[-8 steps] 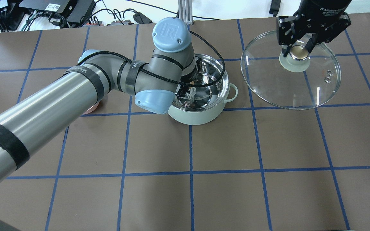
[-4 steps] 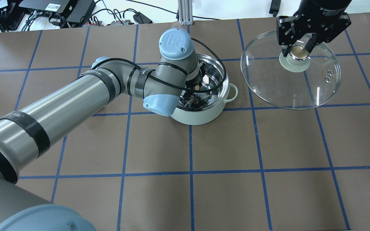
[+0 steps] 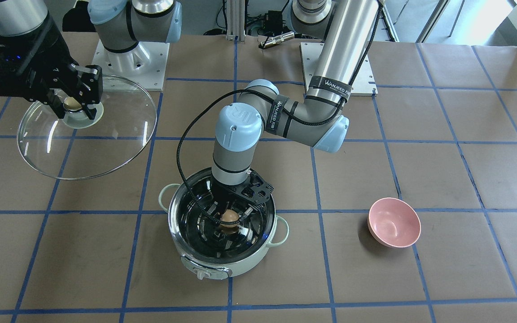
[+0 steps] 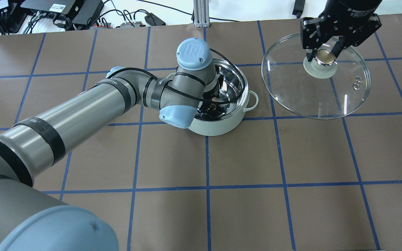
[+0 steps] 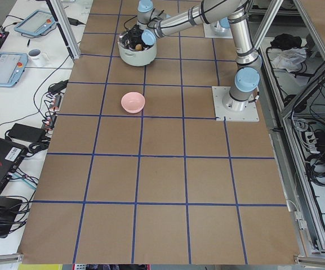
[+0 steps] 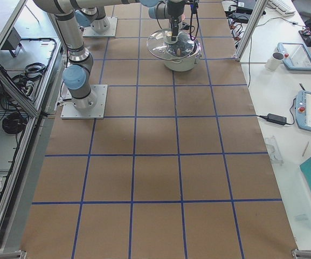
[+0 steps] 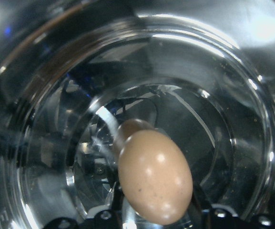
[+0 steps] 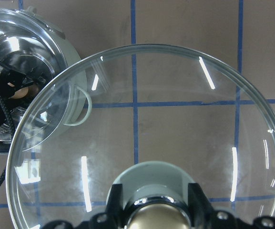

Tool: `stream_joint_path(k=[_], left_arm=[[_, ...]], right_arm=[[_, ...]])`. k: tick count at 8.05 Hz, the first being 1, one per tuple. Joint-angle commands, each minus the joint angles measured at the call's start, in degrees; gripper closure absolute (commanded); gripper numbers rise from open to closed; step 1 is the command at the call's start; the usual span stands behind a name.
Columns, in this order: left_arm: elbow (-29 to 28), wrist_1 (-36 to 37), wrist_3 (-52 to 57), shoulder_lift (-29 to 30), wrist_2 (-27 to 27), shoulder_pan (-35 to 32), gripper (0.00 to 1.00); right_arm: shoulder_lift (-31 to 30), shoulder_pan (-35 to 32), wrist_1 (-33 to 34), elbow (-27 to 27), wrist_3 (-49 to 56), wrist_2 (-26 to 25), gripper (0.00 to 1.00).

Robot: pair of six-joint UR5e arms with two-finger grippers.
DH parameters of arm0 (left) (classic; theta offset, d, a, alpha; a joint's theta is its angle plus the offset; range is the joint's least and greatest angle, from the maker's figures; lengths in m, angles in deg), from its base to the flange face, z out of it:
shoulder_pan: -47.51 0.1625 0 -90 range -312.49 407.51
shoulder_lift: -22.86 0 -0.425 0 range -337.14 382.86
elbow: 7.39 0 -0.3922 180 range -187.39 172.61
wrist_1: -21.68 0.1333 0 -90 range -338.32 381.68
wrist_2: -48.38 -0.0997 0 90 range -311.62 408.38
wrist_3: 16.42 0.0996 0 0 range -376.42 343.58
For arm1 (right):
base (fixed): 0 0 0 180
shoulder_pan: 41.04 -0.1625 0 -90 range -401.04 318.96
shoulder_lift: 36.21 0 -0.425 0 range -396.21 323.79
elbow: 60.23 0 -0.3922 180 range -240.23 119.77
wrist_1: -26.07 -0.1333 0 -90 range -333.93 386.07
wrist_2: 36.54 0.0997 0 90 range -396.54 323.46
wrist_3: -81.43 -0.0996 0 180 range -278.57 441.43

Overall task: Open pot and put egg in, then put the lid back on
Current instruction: 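Release the egg into the pot and raise the left gripper away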

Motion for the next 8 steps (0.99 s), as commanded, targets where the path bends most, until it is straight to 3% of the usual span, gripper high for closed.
stream_joint_path(k=[1,2,6,8], left_arm=[[-0.1,0.0,-1.3,0.4,0.0,0.0,0.48],[-0.1,0.0,-1.3,0.3,-0.1,0.0,0.35],[-0.2,-0.1,-0.8,-3.6,0.0,0.0,0.2],[-0.5,-1.0,1.8,-8.4,-0.2,0.1,0.09]], right_arm=[[0.0,0.0,0.0,0.0,0.0,0.0,0.59],[0.0,0.0,0.0,0.0,0.0,0.0,0.59],[0.2,0.0,0.1,0.0,0.0,-0.2,0.59],[1.0,-0.2,1.0,-0.5,-0.1,-0.2,0.59]])
